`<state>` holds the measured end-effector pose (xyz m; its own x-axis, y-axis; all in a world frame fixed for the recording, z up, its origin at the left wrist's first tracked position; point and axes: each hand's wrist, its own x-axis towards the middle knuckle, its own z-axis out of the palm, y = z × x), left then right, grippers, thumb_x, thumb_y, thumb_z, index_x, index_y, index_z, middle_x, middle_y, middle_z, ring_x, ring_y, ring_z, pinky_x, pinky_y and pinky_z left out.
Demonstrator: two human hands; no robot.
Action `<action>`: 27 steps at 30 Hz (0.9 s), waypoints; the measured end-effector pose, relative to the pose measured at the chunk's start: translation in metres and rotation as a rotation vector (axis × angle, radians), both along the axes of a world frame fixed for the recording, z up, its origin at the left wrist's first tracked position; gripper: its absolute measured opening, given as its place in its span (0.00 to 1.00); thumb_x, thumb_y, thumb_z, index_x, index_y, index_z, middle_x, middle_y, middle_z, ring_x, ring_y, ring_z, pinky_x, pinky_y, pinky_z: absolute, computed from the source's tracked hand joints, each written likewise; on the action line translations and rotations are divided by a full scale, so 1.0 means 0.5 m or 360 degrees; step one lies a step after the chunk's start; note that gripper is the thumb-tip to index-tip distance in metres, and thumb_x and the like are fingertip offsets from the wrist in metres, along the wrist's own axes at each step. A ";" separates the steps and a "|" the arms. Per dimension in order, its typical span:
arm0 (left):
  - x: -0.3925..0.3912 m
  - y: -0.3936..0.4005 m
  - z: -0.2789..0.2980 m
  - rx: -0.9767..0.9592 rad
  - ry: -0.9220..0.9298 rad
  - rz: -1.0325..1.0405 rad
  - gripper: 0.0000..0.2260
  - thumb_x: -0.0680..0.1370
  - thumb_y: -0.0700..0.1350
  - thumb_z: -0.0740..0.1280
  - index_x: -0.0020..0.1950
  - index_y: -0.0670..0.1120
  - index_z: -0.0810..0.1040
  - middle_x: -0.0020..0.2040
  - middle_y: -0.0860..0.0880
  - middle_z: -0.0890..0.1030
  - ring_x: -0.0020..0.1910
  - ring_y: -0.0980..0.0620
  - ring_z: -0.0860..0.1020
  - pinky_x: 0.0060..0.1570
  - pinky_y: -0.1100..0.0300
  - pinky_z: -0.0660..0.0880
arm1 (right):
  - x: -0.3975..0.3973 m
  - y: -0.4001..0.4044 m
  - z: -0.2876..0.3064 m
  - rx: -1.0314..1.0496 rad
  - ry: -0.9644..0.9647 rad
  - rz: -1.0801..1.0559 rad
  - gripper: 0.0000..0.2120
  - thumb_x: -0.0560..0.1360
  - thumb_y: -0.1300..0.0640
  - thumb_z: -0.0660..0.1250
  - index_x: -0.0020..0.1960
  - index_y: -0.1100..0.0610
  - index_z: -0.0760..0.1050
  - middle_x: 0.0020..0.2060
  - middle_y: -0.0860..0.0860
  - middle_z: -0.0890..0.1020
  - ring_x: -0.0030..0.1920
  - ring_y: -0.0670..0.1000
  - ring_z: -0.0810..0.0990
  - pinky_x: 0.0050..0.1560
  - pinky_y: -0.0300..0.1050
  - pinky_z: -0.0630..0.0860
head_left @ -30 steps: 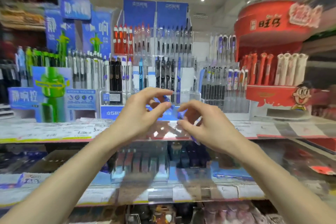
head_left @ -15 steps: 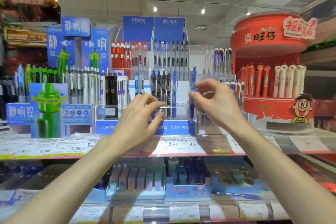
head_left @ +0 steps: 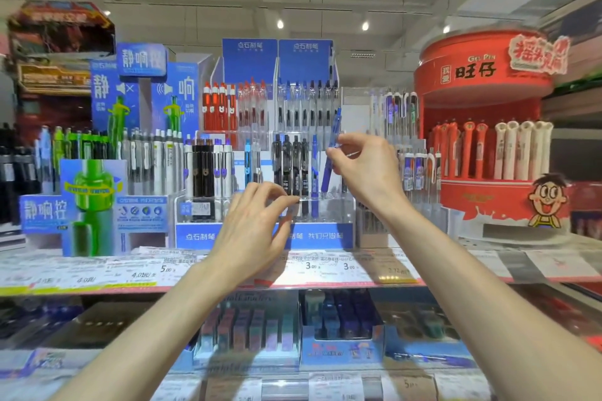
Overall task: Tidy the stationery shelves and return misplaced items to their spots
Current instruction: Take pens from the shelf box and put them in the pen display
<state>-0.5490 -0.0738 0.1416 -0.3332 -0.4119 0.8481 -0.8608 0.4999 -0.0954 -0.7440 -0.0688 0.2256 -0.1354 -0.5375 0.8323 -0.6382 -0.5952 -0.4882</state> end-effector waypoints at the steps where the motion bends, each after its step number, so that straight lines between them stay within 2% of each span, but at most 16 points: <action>1: 0.000 0.000 -0.001 -0.0003 -0.0002 -0.0002 0.16 0.78 0.46 0.67 0.66 0.50 0.77 0.58 0.52 0.75 0.58 0.50 0.71 0.58 0.51 0.70 | 0.001 -0.002 0.001 0.0008 0.0015 -0.0008 0.17 0.77 0.52 0.70 0.64 0.57 0.80 0.48 0.49 0.87 0.46 0.47 0.85 0.58 0.51 0.81; 6: 0.002 -0.004 -0.006 -0.0014 0.0012 0.0006 0.17 0.77 0.46 0.67 0.66 0.50 0.76 0.59 0.52 0.75 0.60 0.50 0.71 0.59 0.52 0.69 | 0.008 -0.002 0.005 0.0040 0.0167 -0.0067 0.15 0.77 0.54 0.72 0.62 0.56 0.80 0.49 0.49 0.87 0.43 0.47 0.85 0.55 0.51 0.82; 10: 0.002 -0.007 -0.010 -0.0038 0.0013 -0.0001 0.17 0.77 0.46 0.67 0.67 0.50 0.76 0.58 0.51 0.75 0.59 0.49 0.71 0.59 0.51 0.69 | 0.010 -0.007 -0.009 0.0118 0.0295 -0.0146 0.15 0.76 0.53 0.72 0.62 0.55 0.80 0.45 0.47 0.87 0.37 0.46 0.85 0.62 0.53 0.79; 13: 0.003 -0.008 -0.012 -0.0042 0.0016 0.0000 0.17 0.77 0.46 0.67 0.67 0.50 0.76 0.59 0.51 0.75 0.60 0.49 0.71 0.60 0.51 0.69 | 0.007 -0.012 -0.018 0.0193 0.0361 -0.0191 0.15 0.76 0.54 0.72 0.62 0.55 0.80 0.43 0.46 0.86 0.28 0.41 0.83 0.60 0.50 0.80; 18: 0.003 -0.010 -0.013 -0.0043 0.0019 -0.0005 0.18 0.77 0.45 0.67 0.67 0.50 0.76 0.59 0.51 0.75 0.60 0.49 0.71 0.59 0.51 0.70 | 0.007 -0.011 -0.021 0.0223 0.0380 -0.0223 0.12 0.76 0.55 0.73 0.58 0.58 0.82 0.44 0.51 0.87 0.38 0.49 0.85 0.53 0.53 0.83; 27: 0.001 -0.006 -0.014 -0.0006 0.0052 -0.0017 0.17 0.78 0.46 0.66 0.67 0.50 0.76 0.60 0.51 0.75 0.61 0.49 0.70 0.60 0.50 0.69 | 0.010 -0.012 -0.039 0.0199 0.0277 -0.0210 0.14 0.77 0.52 0.72 0.59 0.57 0.82 0.43 0.48 0.87 0.31 0.45 0.84 0.50 0.50 0.84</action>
